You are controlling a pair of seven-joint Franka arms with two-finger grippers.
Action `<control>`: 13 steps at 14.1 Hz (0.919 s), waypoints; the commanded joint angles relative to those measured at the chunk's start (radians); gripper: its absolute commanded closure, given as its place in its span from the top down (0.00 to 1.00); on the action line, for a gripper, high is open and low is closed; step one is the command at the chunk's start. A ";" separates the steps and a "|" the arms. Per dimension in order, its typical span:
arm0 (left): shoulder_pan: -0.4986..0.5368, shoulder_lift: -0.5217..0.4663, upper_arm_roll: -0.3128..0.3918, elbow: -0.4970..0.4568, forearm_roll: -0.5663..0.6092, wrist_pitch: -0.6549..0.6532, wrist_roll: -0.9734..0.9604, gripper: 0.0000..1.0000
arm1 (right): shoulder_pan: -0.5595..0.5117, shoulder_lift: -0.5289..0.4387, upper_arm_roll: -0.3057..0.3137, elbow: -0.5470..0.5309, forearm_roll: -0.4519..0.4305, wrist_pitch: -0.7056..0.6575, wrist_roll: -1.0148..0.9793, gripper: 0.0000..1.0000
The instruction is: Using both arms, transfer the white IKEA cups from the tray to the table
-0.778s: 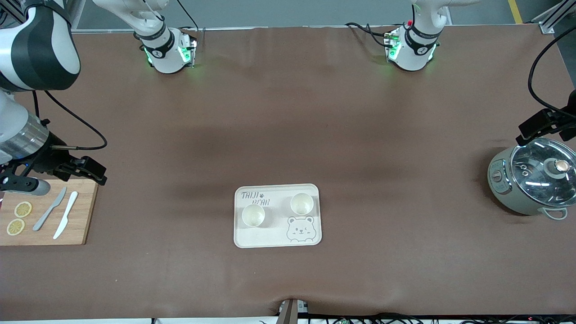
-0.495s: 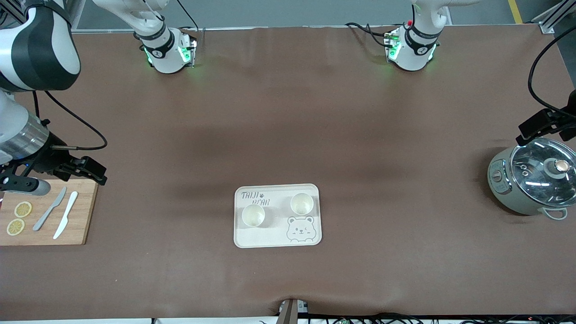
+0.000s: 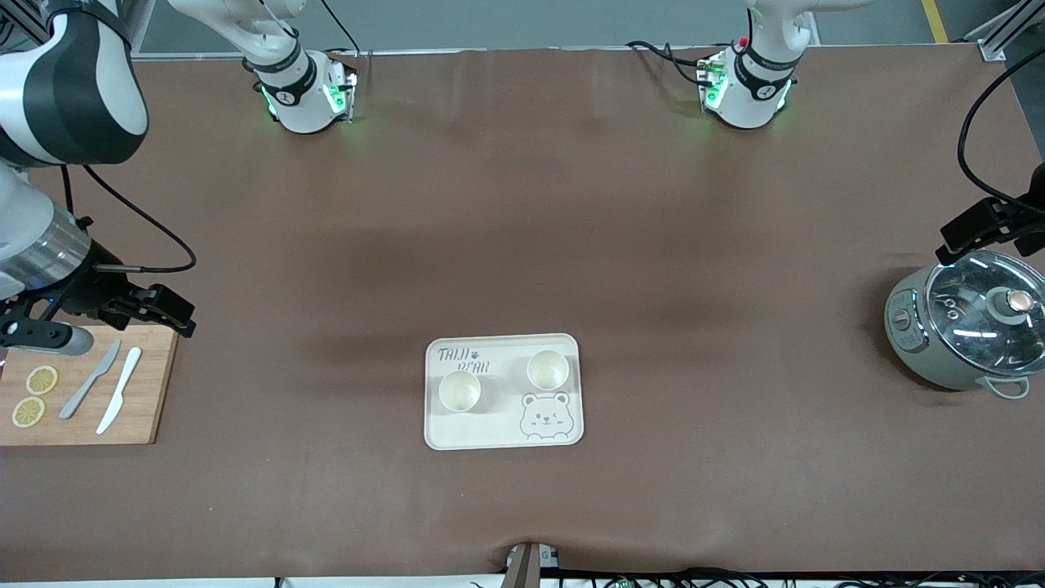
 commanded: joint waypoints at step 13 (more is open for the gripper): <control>-0.164 0.140 -0.049 -0.007 0.004 -0.027 -0.289 1.00 | 0.246 0.250 -0.005 0.001 -0.018 0.345 0.447 1.00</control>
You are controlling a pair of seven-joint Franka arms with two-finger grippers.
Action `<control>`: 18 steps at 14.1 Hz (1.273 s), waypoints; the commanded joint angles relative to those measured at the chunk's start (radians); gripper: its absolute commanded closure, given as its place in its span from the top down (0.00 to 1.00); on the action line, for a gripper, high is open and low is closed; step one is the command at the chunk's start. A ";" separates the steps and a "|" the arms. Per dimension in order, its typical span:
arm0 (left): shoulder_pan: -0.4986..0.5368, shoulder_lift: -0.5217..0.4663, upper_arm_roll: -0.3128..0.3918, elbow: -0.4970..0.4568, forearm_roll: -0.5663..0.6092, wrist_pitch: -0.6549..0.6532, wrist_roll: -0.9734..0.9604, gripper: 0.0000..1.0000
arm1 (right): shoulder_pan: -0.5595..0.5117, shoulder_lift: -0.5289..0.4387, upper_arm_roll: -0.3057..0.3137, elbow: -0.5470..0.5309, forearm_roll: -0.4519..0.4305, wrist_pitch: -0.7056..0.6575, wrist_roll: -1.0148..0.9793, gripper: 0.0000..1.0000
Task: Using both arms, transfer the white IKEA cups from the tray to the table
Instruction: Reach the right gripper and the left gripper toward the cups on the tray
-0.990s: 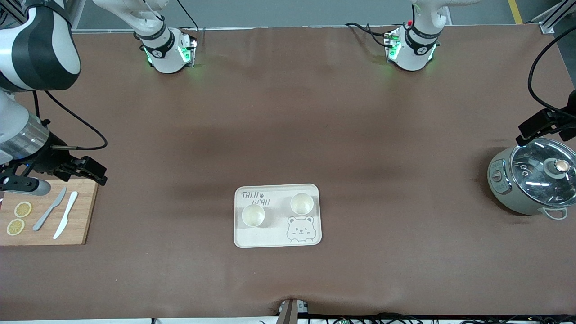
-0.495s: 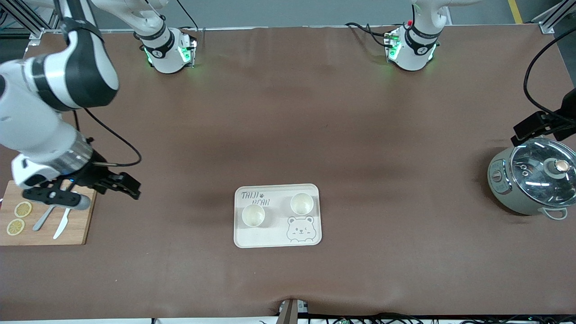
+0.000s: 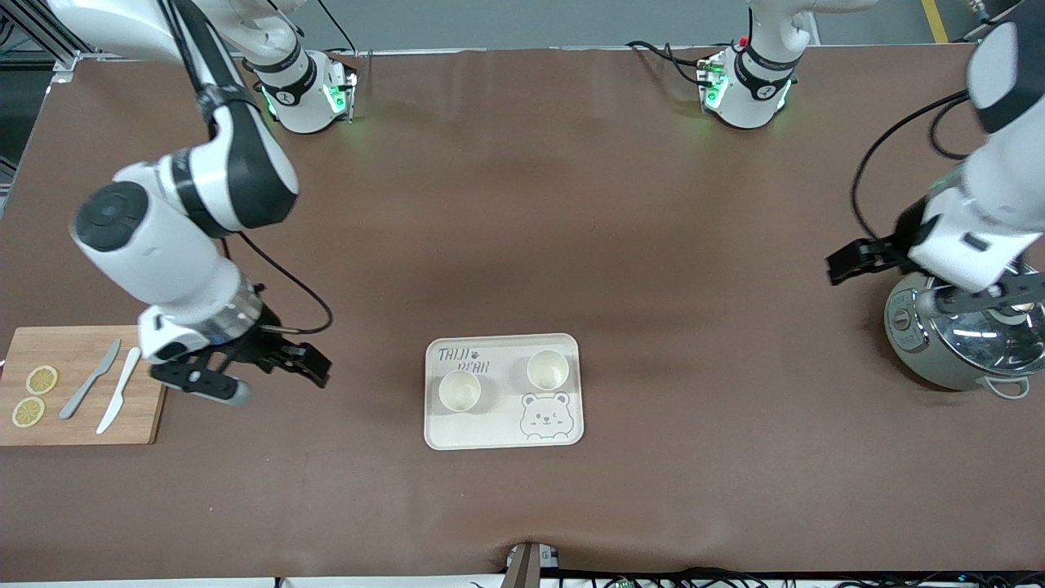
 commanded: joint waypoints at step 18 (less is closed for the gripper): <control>-0.391 0.404 0.002 0.039 0.008 0.550 -0.685 1.00 | 0.179 0.282 -0.014 0.011 -0.174 0.275 0.216 1.00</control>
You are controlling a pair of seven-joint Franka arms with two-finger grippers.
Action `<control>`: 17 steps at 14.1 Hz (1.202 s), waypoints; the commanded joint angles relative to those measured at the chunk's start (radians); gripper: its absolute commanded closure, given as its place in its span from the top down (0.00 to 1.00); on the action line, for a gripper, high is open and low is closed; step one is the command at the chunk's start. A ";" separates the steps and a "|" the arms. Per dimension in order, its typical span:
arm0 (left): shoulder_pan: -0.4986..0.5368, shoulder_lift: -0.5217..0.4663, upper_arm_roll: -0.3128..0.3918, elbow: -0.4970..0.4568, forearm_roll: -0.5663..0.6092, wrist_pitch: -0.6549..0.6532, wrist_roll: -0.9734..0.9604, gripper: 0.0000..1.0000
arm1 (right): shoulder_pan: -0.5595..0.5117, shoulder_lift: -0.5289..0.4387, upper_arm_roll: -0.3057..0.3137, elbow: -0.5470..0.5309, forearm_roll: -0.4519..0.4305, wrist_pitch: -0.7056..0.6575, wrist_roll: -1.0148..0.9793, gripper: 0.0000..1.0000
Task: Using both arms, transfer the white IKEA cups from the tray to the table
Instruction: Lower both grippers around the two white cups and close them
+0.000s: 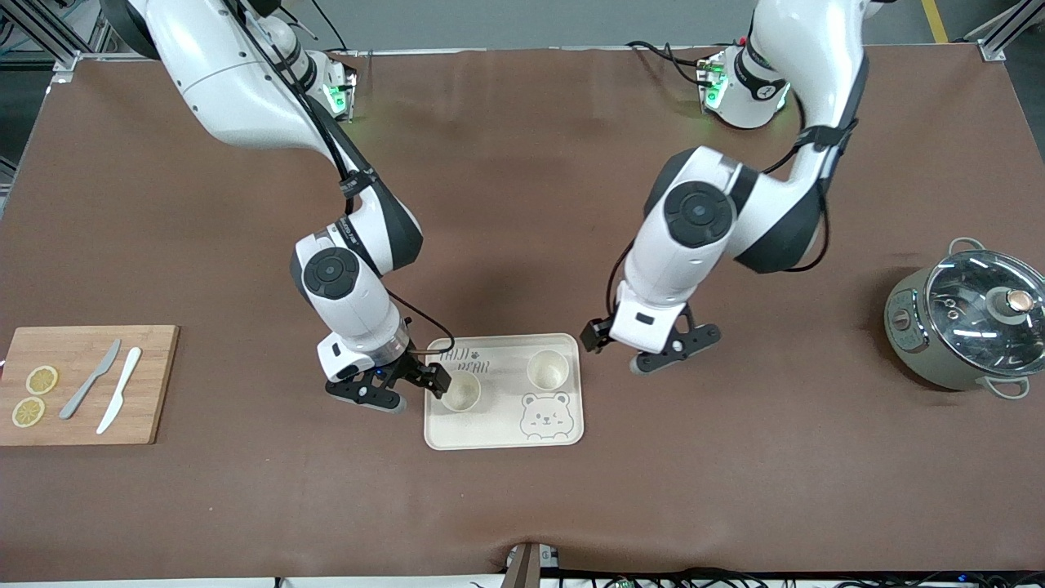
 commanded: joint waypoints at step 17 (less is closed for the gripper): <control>-0.084 0.251 0.007 0.029 0.014 0.251 -0.096 1.00 | 0.035 0.111 -0.012 0.011 -0.047 0.136 0.044 0.73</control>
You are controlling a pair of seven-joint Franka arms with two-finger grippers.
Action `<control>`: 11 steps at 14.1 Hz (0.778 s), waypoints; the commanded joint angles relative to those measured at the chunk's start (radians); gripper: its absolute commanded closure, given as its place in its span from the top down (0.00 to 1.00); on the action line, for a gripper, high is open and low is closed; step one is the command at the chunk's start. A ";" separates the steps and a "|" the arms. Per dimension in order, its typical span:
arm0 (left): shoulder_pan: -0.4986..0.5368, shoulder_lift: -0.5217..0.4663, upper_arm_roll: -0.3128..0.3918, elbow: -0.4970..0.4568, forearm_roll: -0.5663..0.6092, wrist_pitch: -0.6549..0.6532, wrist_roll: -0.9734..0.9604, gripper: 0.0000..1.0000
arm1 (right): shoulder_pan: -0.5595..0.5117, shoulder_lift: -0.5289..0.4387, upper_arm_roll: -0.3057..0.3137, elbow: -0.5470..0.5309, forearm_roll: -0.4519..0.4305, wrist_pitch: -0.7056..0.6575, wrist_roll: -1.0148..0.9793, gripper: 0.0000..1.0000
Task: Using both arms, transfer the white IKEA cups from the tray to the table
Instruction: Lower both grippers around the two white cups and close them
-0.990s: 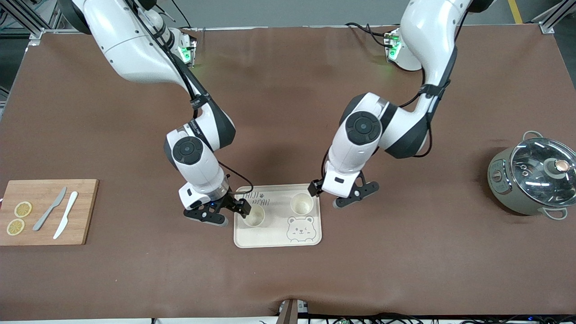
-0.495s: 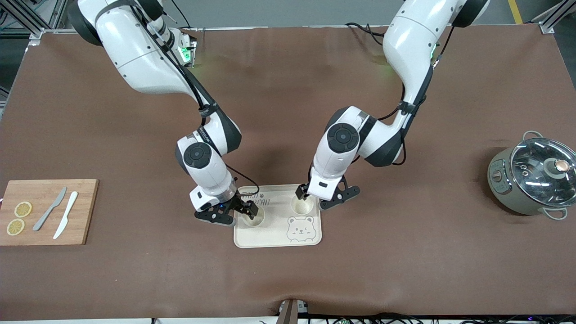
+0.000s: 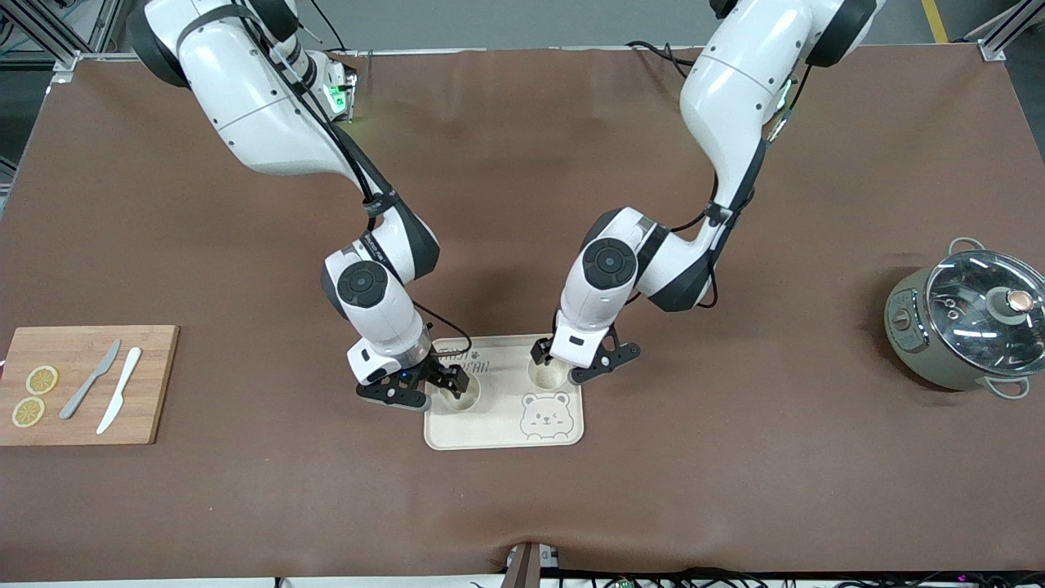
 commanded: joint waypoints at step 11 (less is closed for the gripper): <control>-0.014 0.021 0.016 0.020 0.015 0.068 -0.059 0.11 | 0.008 0.005 -0.009 0.026 -0.017 -0.008 0.032 0.00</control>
